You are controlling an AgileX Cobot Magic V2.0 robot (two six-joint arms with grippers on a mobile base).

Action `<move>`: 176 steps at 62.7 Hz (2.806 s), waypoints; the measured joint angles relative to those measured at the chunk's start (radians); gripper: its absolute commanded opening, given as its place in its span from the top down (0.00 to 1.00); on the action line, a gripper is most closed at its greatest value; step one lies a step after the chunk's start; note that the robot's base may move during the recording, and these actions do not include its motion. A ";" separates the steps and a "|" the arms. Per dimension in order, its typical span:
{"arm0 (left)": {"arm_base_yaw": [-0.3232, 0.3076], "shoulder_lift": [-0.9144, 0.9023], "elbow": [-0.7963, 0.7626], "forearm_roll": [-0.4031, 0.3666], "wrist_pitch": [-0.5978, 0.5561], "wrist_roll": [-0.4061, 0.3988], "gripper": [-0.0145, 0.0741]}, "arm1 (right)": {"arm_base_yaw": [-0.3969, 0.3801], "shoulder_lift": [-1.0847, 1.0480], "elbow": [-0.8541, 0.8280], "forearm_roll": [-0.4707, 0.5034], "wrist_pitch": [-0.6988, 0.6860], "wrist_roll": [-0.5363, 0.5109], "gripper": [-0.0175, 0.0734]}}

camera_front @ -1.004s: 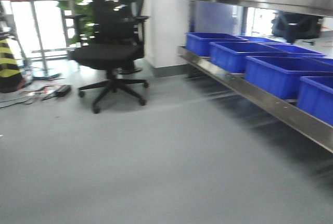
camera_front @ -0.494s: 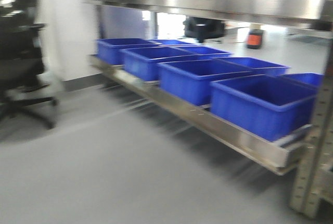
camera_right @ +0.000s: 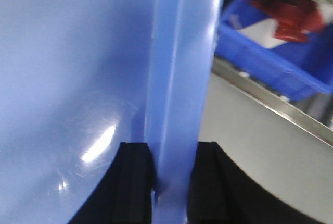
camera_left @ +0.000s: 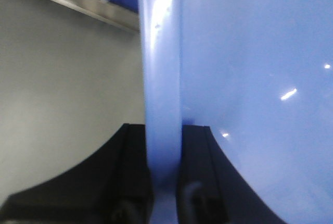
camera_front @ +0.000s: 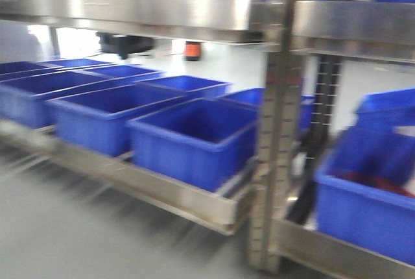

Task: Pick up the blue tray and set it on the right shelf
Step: 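Carry the tray in both grippers while driving to the steel shelf, then raise the tray with both grippers above the shelf's upper level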

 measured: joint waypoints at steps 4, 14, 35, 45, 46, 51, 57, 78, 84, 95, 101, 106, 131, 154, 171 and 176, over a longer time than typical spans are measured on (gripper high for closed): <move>0.000 0.000 0.000 0.000 0.000 0.000 0.89 | 0.000 0.000 0.000 0.000 0.000 0.000 0.74; 0.000 0.000 0.000 0.000 0.000 0.000 0.89 | 0.000 0.000 0.000 0.000 0.000 0.000 0.74; 0.000 0.000 0.000 0.000 -0.002 0.000 0.89 | 0.000 0.000 0.000 -0.002 0.002 0.000 0.74; 0.000 0.000 0.000 -0.002 -0.002 0.000 0.89 | 0.000 0.000 0.000 -0.004 0.004 0.000 0.74; 0.000 0.000 0.000 -0.002 -0.002 0.000 0.89 | 0.000 0.000 0.000 -0.004 0.004 0.000 0.74; 0.000 0.000 0.000 -0.002 -0.002 0.000 0.89 | 0.000 0.000 0.000 -0.004 0.004 0.000 0.74; 0.000 0.000 0.000 -0.002 -0.002 0.000 0.89 | 0.000 0.000 0.000 -0.004 0.004 0.000 0.74; 0.000 0.000 0.000 0.000 -0.002 0.000 0.89 | 0.000 0.000 0.000 -0.002 0.002 0.000 0.74; 0.000 0.000 0.000 0.000 -0.002 0.000 0.89 | 0.000 0.000 0.000 -0.001 0.002 0.000 0.74; 0.000 0.000 0.000 0.000 -0.002 0.000 0.89 | 0.000 0.000 0.000 -0.001 0.002 0.000 0.74; 0.000 0.000 0.000 0.000 -0.002 0.000 0.89 | 0.000 0.000 0.000 -0.001 0.002 0.000 0.74; 0.000 0.000 0.000 0.000 -0.002 0.000 0.89 | 0.000 0.000 0.000 -0.001 0.002 0.000 0.74; 0.000 0.000 0.000 0.000 -0.002 0.000 0.89 | 0.000 0.000 0.000 -0.001 0.002 0.000 0.74; 0.000 0.000 0.000 0.000 -0.002 0.000 0.89 | 0.000 0.000 0.000 -0.001 0.002 -0.002 0.74; 0.000 0.000 0.000 -0.002 -0.002 0.000 0.89 | 0.000 0.000 0.000 -0.001 0.002 -0.002 0.74; 0.000 0.000 0.000 -0.013 -0.002 0.000 0.89 | 0.000 0.000 0.000 -0.003 0.002 -0.002 0.74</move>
